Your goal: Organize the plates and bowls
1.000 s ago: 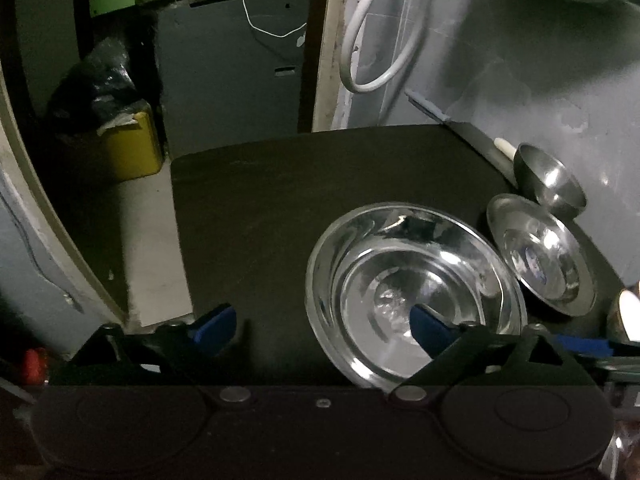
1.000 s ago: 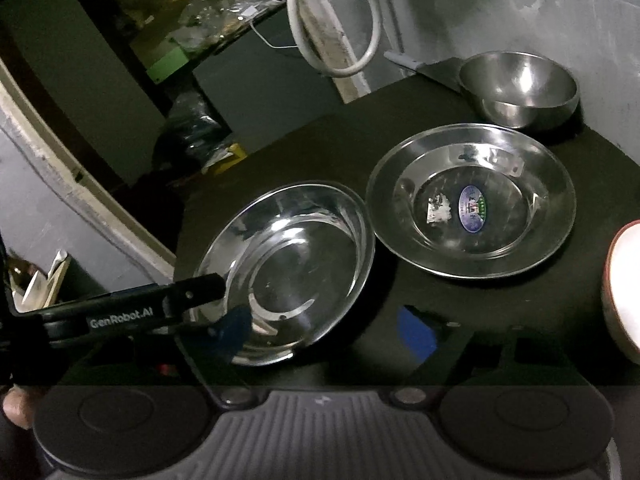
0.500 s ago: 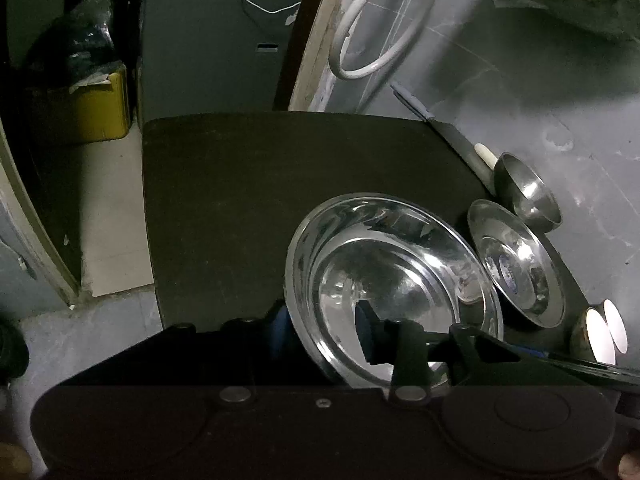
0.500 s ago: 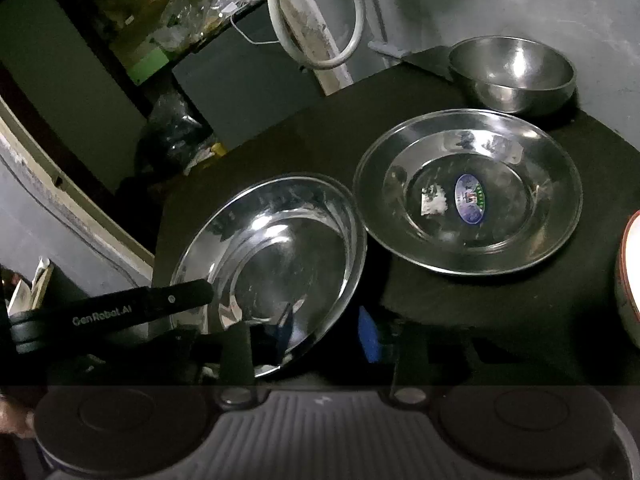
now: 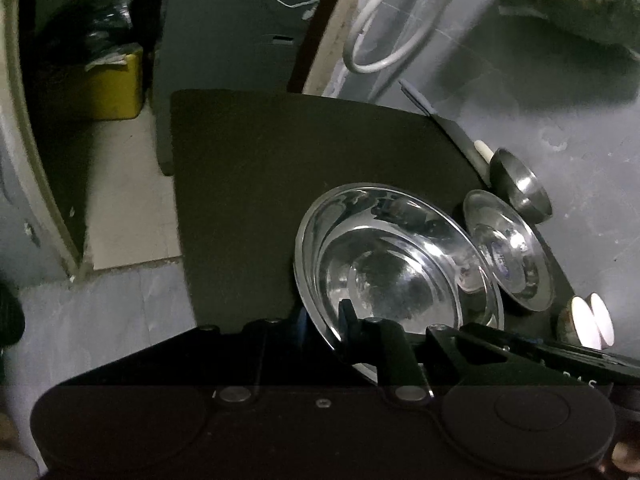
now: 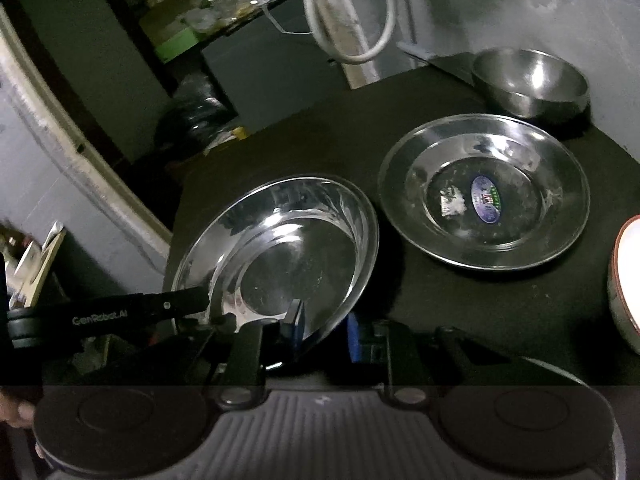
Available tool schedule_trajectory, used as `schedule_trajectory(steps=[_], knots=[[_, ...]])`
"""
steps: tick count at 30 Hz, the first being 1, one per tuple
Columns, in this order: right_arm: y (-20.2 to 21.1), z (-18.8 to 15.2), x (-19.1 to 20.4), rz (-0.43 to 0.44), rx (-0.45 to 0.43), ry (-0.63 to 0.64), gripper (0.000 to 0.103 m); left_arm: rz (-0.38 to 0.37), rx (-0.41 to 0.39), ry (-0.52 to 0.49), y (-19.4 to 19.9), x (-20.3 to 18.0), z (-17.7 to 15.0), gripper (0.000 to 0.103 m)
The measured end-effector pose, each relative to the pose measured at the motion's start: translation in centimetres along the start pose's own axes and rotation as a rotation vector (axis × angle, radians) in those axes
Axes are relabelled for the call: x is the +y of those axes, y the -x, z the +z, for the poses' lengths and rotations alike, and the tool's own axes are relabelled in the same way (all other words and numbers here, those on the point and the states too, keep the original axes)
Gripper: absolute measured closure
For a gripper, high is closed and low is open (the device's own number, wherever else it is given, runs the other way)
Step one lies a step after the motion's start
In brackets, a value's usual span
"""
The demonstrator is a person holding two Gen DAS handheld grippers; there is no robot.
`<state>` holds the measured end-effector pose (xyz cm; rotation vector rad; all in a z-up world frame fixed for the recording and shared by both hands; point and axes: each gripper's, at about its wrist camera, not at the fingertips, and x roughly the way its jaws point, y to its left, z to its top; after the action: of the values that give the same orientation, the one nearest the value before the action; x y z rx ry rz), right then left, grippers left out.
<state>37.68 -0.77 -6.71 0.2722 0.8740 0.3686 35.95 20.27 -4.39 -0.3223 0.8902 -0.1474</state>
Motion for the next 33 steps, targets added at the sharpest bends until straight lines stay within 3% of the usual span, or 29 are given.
schedule_trajectory(steps=[11,22,33], knots=[[6.1,-2.0,-0.5,0.074,-0.034,0.108,0.078,0.037,-0.07,0.022,5.9,-3.9,-4.2,0.085],[12.0,-5.7,-4.0,0.055,0.009,0.095,0.078,0.078,-0.007,-0.059,7.8,-10.4,-9.6,0.08],[14.2,-7.5,-7.9,0.045,0.053,0.028,0.076,0.119,0.06,-0.159,7.1,-14.6,-11.3,0.078]])
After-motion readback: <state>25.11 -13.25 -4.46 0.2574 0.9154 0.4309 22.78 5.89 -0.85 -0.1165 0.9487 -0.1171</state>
